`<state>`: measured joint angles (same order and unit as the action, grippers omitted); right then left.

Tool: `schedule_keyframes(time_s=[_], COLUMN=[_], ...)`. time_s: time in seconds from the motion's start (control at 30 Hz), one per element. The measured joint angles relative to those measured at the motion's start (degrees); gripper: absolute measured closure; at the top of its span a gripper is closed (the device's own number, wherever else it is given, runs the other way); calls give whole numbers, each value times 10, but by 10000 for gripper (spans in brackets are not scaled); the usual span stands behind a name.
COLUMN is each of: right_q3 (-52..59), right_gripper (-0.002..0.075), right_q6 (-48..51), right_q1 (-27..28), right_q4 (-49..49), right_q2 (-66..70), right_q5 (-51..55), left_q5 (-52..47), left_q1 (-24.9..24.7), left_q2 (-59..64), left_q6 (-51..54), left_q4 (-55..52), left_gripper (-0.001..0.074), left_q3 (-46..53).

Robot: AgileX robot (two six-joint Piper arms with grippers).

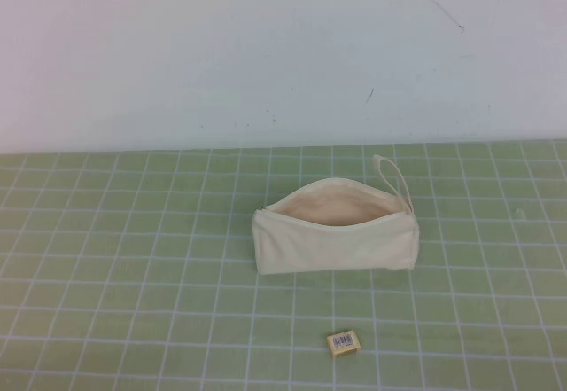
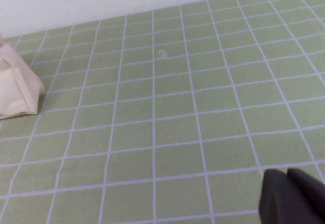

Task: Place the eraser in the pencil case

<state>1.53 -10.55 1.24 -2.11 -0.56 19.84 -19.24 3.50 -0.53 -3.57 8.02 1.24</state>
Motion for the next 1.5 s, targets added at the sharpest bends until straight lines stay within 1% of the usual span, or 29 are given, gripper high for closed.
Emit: schedule_keyframes(time_s=[0.27, 0.77, 0.93, 1.17, 1.3, 1.4, 1.43, 1.5], right_q3=[0, 0, 0, 0, 0, -23, -63, -104], right_gripper=[727, 727, 727, 727, 727, 727, 727, 727], right_q6=[0, 0, 0, 26, 27, 27, 27, 27], right_q1=[0, 0, 0, 0, 0, 0, 0, 0], right_q4=[-20, -24, 16, 35, 73, 93, 101, 103], right_q2=[0, 0, 0, 0, 0, 0, 0, -1], right_q5=[0, 0, 0, 0, 0, 24, 50, 61], left_q5=[0, 0, 0, 0, 0, 0, 0, 0], left_q1=[0, 0, 0, 0, 0, 0, 0, 0], left_q2=[0, 0, 0, 0, 0, 0, 0, 0], left_q6=[0, 0, 0, 0, 0, 0, 0, 0], left_q4=[1, 1, 1, 1, 1, 1, 1, 1], left_gripper=[738, 738, 738, 738, 738, 738, 738, 738], left_q3=[0, 0, 0, 0, 0, 0, 0, 0])
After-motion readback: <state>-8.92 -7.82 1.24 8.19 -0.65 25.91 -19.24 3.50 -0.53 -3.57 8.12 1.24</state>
